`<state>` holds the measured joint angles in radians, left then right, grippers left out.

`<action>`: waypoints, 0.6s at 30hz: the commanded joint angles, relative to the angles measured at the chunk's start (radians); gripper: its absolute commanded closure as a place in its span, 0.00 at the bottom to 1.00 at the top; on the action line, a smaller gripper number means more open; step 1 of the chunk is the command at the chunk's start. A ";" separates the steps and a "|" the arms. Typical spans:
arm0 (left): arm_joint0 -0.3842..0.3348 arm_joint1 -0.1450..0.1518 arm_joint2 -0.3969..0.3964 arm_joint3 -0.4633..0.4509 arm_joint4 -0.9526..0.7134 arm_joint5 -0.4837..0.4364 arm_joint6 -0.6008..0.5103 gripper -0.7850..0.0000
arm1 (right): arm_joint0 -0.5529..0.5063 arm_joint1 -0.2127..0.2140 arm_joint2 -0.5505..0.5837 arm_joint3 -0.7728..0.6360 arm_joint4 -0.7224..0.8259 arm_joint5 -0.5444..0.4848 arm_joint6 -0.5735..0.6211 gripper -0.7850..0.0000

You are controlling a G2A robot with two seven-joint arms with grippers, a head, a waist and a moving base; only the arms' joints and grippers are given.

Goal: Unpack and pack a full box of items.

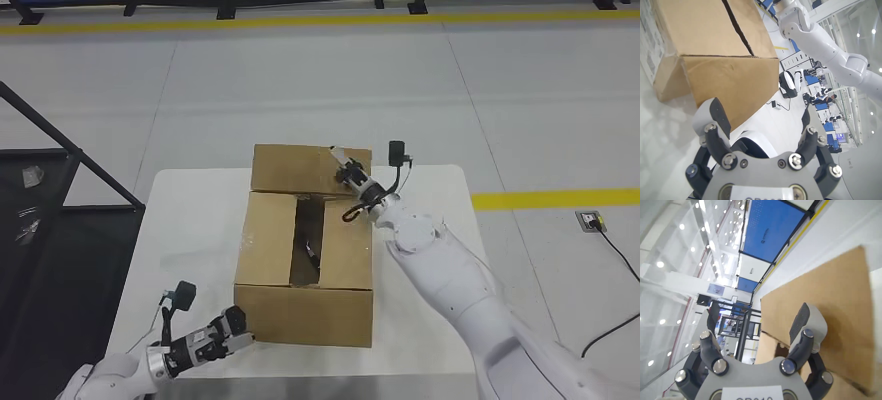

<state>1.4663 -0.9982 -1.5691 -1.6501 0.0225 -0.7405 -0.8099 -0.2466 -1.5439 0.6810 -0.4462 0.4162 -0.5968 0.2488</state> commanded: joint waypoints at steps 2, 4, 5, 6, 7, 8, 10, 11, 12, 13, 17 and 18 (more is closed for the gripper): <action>0.016 0.007 -0.046 -0.026 -0.041 -0.018 0.013 0.00 | -0.011 0.008 0.020 -0.043 0.056 0.008 0.242 0.00; 0.033 0.010 -0.082 -0.042 -0.082 -0.024 0.032 0.00 | -0.017 0.012 0.021 -0.066 0.062 0.071 0.360 0.00; 0.040 0.012 -0.101 -0.048 -0.099 -0.025 0.036 0.00 | -0.020 0.014 0.018 -0.078 0.058 0.109 0.404 0.00; 0.047 0.015 -0.121 -0.050 -0.110 -0.025 0.040 0.00 | -0.025 0.015 0.015 -0.088 0.047 0.140 0.431 0.00; 0.053 0.017 -0.138 -0.052 -0.119 -0.023 0.045 0.00 | -0.030 0.015 0.010 -0.100 0.039 0.173 0.460 0.00; 0.058 0.018 -0.151 -0.052 -0.128 -0.019 0.047 0.00 | -0.038 0.014 0.010 -0.119 0.045 0.192 0.497 0.00; 0.064 0.021 -0.171 -0.047 -0.139 -0.012 0.049 0.00 | -0.041 0.017 0.012 -0.116 0.032 0.231 0.523 0.00; 0.065 0.022 -0.177 -0.043 -0.141 -0.011 0.050 0.00 | -0.036 0.017 0.003 -0.109 -0.016 0.251 0.481 0.00; 0.067 0.023 -0.184 -0.039 -0.139 -0.009 0.054 0.00 | -0.041 0.013 -0.006 -0.114 -0.042 0.272 0.452 0.00; 0.069 0.023 -0.191 -0.036 -0.136 -0.010 0.061 0.00 | -0.049 0.010 -0.010 -0.122 -0.045 0.291 0.449 0.00; 0.080 0.026 -0.211 -0.023 -0.157 -0.019 0.072 0.00 | -0.060 -0.004 -0.019 -0.119 -0.060 0.339 0.445 0.00; 0.082 0.027 -0.214 -0.021 -0.158 -0.019 0.070 0.00 | -0.062 -0.009 -0.019 -0.117 -0.055 0.342 0.450 0.00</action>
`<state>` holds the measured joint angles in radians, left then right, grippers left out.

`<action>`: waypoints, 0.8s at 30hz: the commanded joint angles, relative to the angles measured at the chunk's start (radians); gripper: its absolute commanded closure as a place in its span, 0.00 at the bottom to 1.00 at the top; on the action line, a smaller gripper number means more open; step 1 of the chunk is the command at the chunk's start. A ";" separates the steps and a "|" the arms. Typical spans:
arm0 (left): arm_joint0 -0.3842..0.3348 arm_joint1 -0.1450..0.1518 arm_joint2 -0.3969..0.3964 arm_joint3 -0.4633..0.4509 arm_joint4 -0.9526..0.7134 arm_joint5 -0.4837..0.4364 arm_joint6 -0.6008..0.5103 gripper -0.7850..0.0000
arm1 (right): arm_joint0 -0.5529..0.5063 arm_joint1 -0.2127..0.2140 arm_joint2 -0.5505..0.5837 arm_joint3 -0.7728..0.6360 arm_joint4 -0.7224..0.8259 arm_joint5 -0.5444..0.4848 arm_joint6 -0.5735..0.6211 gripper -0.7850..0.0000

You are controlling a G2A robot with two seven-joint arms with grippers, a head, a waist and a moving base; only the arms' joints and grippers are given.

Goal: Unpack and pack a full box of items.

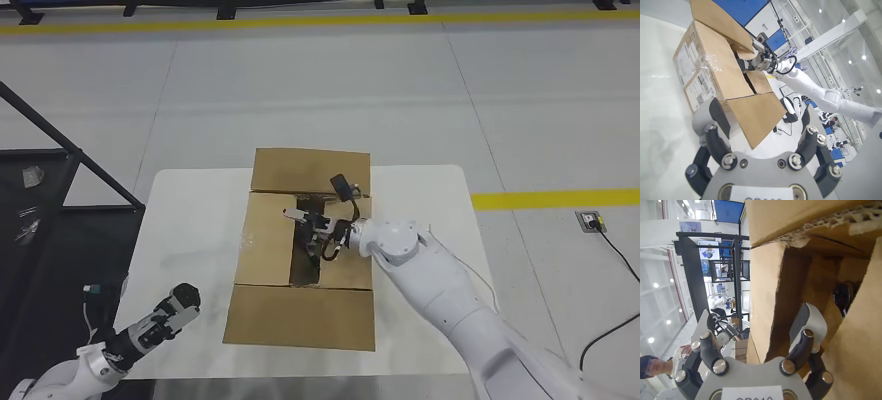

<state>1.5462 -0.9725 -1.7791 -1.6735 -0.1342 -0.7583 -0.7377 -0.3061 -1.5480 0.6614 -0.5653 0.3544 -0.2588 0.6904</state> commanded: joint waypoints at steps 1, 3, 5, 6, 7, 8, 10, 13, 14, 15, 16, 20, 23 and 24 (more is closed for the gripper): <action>0.004 0.002 -0.007 0.003 -0.002 0.000 -0.004 0.00 | -0.006 -0.010 0.003 0.003 0.027 0.004 0.028 0.00; 0.006 0.003 -0.009 0.004 0.003 0.004 -0.005 0.00 | -0.007 -0.019 0.016 0.016 0.075 -0.009 0.074 0.00; 0.008 0.004 -0.008 0.003 0.009 0.005 -0.002 0.00 | -0.006 -0.027 0.040 0.030 0.144 -0.036 0.117 0.00; 0.010 0.004 -0.008 0.002 0.014 0.005 -0.001 0.00 | -0.003 -0.029 0.056 0.039 0.183 -0.050 0.145 0.00; 0.012 0.004 -0.007 0.001 0.017 0.006 0.001 0.00 | 0.001 -0.031 0.071 0.048 0.218 -0.062 0.170 0.00; 0.013 0.004 -0.006 -0.001 0.021 0.009 0.001 0.00 | 0.002 -0.034 0.087 0.052 0.258 -0.072 0.203 0.00; 0.014 0.005 -0.003 -0.007 0.037 0.018 0.003 0.00 | 0.010 -0.036 0.111 0.066 0.308 -0.085 0.259 0.00; 0.007 0.005 0.000 -0.026 0.106 0.060 0.027 0.00 | 0.021 -0.040 0.133 0.079 0.347 -0.104 0.305 0.00; 0.004 0.005 0.005 -0.038 0.140 0.081 0.037 0.00 | 0.023 -0.042 0.137 0.077 0.353 -0.109 0.313 0.00; -0.002 0.004 0.011 -0.056 0.187 0.103 0.046 0.00 | 0.024 -0.045 0.140 0.072 0.359 -0.117 0.318 0.00; -0.007 0.003 0.019 -0.072 0.232 0.129 0.063 0.00 | 0.026 -0.047 0.141 0.070 0.356 -0.124 0.317 0.00; -0.034 -0.003 0.076 -0.136 0.428 0.240 0.144 0.00 | 0.033 -0.061 0.136 0.047 0.341 -0.136 0.292 0.00; -0.064 -0.010 0.134 -0.164 0.559 0.336 0.203 0.00 | 0.038 -0.074 0.129 0.030 0.334 -0.134 0.281 0.00; -0.076 -0.012 0.157 -0.173 0.608 0.363 0.220 0.00 | 0.042 -0.078 0.126 0.027 0.327 -0.136 0.273 0.00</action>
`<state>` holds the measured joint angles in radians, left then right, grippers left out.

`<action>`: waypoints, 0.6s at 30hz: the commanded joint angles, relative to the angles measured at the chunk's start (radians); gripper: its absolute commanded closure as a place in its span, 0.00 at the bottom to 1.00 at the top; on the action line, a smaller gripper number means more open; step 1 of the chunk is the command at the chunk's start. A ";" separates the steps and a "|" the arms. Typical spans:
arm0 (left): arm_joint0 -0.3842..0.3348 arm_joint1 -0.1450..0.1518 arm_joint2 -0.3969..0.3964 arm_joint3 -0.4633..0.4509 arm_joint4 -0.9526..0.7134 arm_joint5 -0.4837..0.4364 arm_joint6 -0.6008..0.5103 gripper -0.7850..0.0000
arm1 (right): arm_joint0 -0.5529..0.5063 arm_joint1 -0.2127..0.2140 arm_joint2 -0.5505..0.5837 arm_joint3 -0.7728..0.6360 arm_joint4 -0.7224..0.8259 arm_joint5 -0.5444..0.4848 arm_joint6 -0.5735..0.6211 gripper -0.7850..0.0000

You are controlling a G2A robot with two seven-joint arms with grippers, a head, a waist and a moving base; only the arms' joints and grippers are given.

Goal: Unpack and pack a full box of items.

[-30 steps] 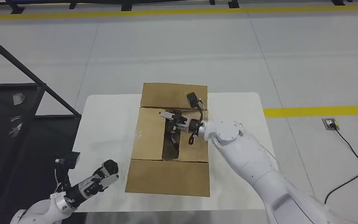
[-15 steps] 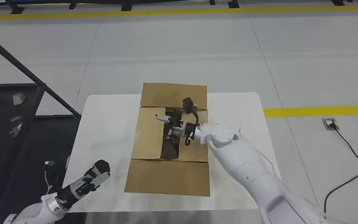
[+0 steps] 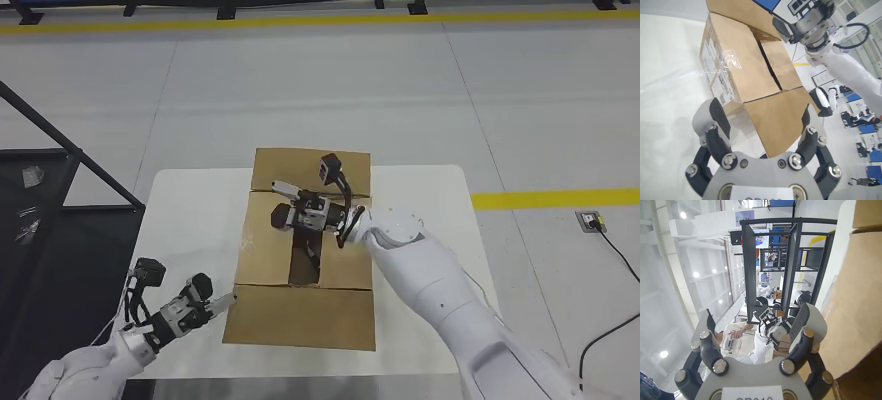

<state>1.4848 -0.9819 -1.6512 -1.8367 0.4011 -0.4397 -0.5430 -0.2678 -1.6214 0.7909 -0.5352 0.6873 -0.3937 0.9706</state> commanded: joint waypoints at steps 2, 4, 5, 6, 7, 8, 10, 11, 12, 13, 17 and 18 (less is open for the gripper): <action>-0.032 -0.008 0.072 -0.019 0.161 0.090 0.077 0.00 | 0.015 -0.011 -0.015 0.006 -0.057 -0.029 -0.069 0.00; -0.038 -0.012 0.102 -0.023 0.195 0.105 0.109 0.00 | 0.022 -0.015 -0.021 0.012 -0.089 -0.036 -0.084 0.00; -0.038 -0.013 0.107 -0.023 0.192 0.105 0.116 0.00 | 0.030 -0.014 -0.026 0.024 -0.119 -0.034 -0.089 0.00; -0.037 -0.014 0.106 -0.021 0.186 0.107 0.124 0.00 | 0.039 -0.012 -0.032 0.039 -0.161 -0.036 -0.107 0.00; -0.034 -0.014 0.102 -0.021 0.176 0.104 0.129 0.00 | 0.043 -0.010 -0.039 0.048 -0.202 -0.040 -0.122 0.00; -0.029 -0.014 0.095 -0.021 0.162 0.095 0.131 0.00 | 0.044 -0.007 -0.044 0.053 -0.233 -0.042 -0.131 0.00; -0.017 -0.013 0.075 -0.023 0.109 0.067 0.130 0.00 | 0.036 -0.001 -0.039 0.053 -0.258 -0.056 -0.138 0.00; -0.009 -0.012 0.062 -0.024 0.077 0.043 0.124 0.00 | 0.030 0.003 -0.031 0.046 -0.258 -0.063 -0.133 0.00; 0.000 -0.011 0.049 -0.024 0.035 0.009 0.112 0.00 | 0.023 0.008 -0.024 0.036 -0.260 -0.074 -0.126 0.00; 0.009 -0.008 0.034 -0.022 -0.013 -0.029 0.093 0.00 | 0.016 0.013 -0.017 0.025 -0.265 -0.082 -0.123 0.00; 0.014 -0.007 0.023 -0.018 -0.044 -0.052 0.077 0.00 | 0.008 0.018 -0.009 0.010 -0.269 -0.086 -0.124 0.00; 0.014 -0.007 0.023 -0.018 -0.044 -0.052 0.077 0.00 | 0.008 0.018 -0.009 0.010 -0.269 -0.086 -0.124 0.00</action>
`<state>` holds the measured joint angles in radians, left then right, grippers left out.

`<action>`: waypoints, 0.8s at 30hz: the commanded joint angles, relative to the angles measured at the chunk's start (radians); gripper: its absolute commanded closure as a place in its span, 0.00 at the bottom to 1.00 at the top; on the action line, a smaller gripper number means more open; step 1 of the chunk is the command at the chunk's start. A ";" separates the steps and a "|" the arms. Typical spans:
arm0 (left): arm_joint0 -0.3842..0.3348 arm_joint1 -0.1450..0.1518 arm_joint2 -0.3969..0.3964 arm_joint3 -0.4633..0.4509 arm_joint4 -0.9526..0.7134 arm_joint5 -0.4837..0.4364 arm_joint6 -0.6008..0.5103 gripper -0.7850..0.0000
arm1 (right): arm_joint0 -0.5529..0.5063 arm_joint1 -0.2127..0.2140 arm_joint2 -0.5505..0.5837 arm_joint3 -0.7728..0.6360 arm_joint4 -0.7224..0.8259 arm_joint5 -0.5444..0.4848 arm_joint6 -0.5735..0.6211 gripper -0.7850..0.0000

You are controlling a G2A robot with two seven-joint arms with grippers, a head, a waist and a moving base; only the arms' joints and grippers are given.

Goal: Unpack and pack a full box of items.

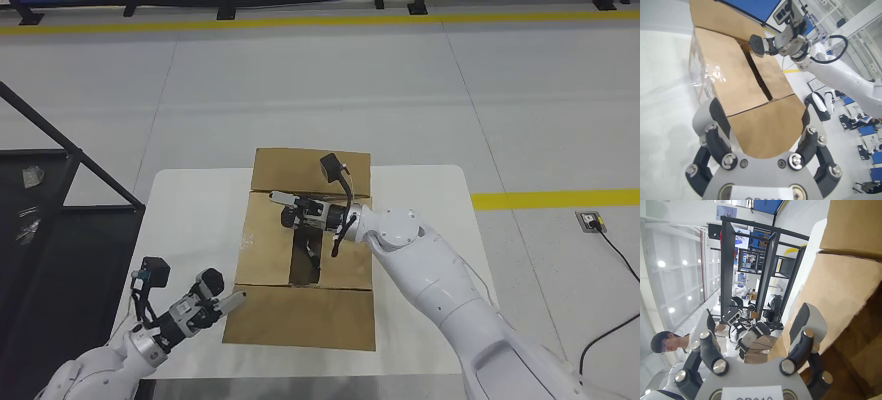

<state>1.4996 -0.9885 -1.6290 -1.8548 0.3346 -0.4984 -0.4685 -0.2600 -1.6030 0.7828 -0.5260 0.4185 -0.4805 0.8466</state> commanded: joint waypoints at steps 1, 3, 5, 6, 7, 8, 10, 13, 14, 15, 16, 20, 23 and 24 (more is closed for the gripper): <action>0.000 0.000 0.001 0.000 0.022 0.006 0.002 0.00 | 0.001 0.000 -0.001 0.001 0.000 0.001 0.000 0.00; 0.000 0.000 0.001 0.000 0.022 0.006 0.002 0.00 | 0.001 0.000 -0.001 0.001 0.000 0.001 0.000 0.00; 0.000 0.000 0.001 0.000 0.022 0.006 0.002 0.00 | 0.001 0.000 -0.001 0.001 0.000 0.001 0.000 0.00; 0.000 0.000 0.001 0.000 0.022 0.006 0.002 0.00 | 0.001 0.000 -0.001 0.001 0.000 0.001 0.000 0.00; 0.000 0.000 0.001 0.000 0.022 0.006 0.002 0.00 | 0.001 0.000 -0.001 0.001 0.000 0.001 0.000 0.00; 0.000 0.000 0.001 0.000 0.022 0.006 0.002 0.00 | 0.001 0.000 -0.001 0.001 0.000 0.001 0.000 0.00; 0.000 0.000 0.001 0.000 0.022 0.006 0.002 0.00 | 0.001 0.000 -0.001 0.001 0.000 0.001 0.000 0.00; 0.000 0.000 0.001 0.000 0.022 0.006 0.002 0.00 | 0.001 0.000 -0.001 0.001 0.000 0.001 0.000 0.00; 0.000 0.000 0.001 0.000 0.022 0.006 0.002 0.00 | 0.001 0.000 -0.001 0.001 0.000 0.001 0.000 0.00; 0.000 0.000 0.001 0.000 0.022 0.006 0.002 0.00 | 0.001 0.000 -0.001 0.001 0.000 0.001 0.000 0.00; 0.000 0.000 0.001 0.000 0.022 0.006 0.002 0.00 | 0.001 0.000 -0.001 0.001 0.000 0.001 0.000 0.00; 0.001 -0.001 0.004 -0.005 0.017 0.008 0.010 0.00 | -0.012 0.001 -0.004 -0.019 -0.020 0.011 -0.015 0.00; 0.011 -0.001 -0.001 0.007 -0.036 -0.038 0.016 0.00 | -0.028 0.011 0.000 -0.063 -0.066 0.024 -0.020 0.00; 0.015 -0.001 -0.007 0.014 -0.054 -0.053 0.019 0.00 | -0.032 0.014 0.004 -0.079 -0.078 0.031 -0.021 0.00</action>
<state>1.5099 -0.9899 -1.6282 -1.8507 0.3043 -0.5325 -0.4530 -0.2876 -1.5929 0.7825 -0.5873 0.3558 -0.4561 0.8259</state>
